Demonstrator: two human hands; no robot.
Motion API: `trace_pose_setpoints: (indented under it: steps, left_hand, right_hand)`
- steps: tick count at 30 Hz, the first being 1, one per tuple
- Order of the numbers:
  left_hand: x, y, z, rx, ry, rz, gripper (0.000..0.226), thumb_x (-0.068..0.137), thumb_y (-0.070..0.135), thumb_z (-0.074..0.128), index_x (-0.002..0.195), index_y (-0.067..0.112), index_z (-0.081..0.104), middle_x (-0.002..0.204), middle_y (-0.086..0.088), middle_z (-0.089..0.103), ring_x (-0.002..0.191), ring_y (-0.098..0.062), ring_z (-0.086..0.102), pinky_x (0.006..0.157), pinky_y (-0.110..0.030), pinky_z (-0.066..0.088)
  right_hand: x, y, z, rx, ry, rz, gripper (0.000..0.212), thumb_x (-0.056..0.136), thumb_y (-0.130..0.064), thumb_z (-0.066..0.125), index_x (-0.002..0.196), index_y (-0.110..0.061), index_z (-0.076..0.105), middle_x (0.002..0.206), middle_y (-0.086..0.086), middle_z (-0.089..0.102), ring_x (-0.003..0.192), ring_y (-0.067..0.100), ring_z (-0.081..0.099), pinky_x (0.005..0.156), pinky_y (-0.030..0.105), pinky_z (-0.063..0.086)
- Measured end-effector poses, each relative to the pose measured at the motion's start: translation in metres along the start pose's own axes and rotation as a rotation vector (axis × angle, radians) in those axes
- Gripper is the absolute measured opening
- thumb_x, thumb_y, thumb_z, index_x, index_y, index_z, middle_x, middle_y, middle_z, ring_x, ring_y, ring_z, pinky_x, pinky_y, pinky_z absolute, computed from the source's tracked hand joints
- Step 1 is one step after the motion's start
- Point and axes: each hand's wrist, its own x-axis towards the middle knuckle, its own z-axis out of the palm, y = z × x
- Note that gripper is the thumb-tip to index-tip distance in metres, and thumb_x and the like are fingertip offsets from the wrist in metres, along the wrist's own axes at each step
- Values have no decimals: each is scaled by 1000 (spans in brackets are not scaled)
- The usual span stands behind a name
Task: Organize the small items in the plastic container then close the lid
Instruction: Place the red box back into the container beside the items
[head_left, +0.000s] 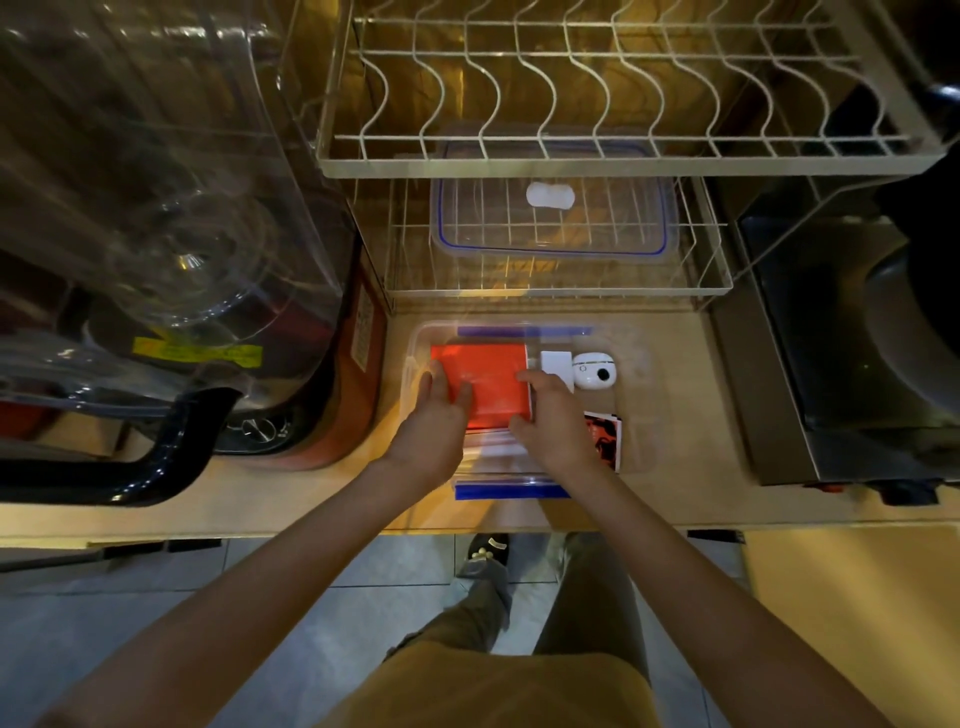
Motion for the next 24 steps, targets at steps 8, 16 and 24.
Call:
trace_pose_setpoints:
  steps: [8, 16, 24]
  left_hand:
    - [1, -1, 0, 256, 82, -38, 56, 94, 7, 38, 143, 12, 13, 153, -26, 8, 142, -36, 11, 99, -40, 44]
    - [-5, -10, -3, 153, 248, 147, 25, 89, 13, 46, 110, 8, 58, 117, -14, 56, 112, -31, 50, 89, -40, 44]
    - [-14, -9, 4, 43, 303, 283, 38, 92, 27, 38, 105, 5, 65, 110, -15, 66, 103, -30, 61, 82, -40, 52]
  right_hand:
    - [-3, 2, 2, -121, -19, -22, 47, 87, -10, 59, 130, -12, 40, 128, 13, 51, 111, 26, 56, 93, 39, 51]
    - [4, 13, -21, -70, -58, 55, 20, 85, 1, 55, 104, 2, 57, 93, 15, 66, 92, 31, 63, 79, 37, 52]
    - [11, 23, -13, -415, -376, -54, 29, 88, 5, 48, 114, 0, 60, 120, 19, 58, 110, 31, 55, 99, 38, 46]
